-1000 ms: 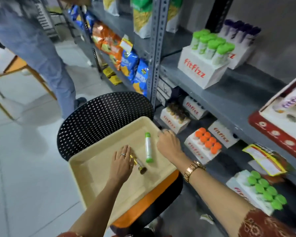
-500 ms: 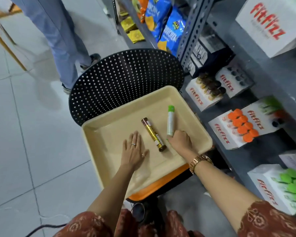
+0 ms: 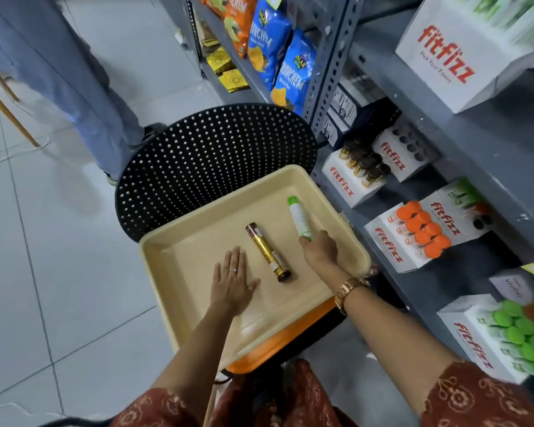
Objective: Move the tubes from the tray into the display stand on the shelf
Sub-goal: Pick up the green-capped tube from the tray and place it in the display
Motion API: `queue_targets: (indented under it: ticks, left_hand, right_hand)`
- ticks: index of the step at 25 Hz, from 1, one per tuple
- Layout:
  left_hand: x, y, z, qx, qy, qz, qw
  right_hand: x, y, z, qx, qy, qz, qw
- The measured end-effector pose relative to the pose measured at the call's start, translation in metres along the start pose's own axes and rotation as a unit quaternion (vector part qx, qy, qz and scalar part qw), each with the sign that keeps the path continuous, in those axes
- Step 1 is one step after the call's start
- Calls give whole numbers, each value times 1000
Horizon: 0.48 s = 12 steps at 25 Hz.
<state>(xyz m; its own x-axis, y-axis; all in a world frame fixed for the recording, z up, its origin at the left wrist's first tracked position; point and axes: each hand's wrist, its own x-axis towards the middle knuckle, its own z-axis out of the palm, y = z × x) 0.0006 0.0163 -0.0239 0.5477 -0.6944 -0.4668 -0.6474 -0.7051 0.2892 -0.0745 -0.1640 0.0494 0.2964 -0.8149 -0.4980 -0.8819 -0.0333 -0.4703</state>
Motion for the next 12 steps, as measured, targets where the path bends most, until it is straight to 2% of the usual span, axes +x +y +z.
queue_targets:
  ticks: [4,9,12]
  left_hand:
    - [-4,20,-26,-11,49,17,999]
    - [5,67,-74,27,136,108,984]
    - [11,108,-103,53,175,170,968]
  right_hand:
    - [-8,-15,-49,22,76,-66,995]
    - [-37,-24,-129,28,139,-174,974]
    - [-60,-33,-192,0,198,-249,948]
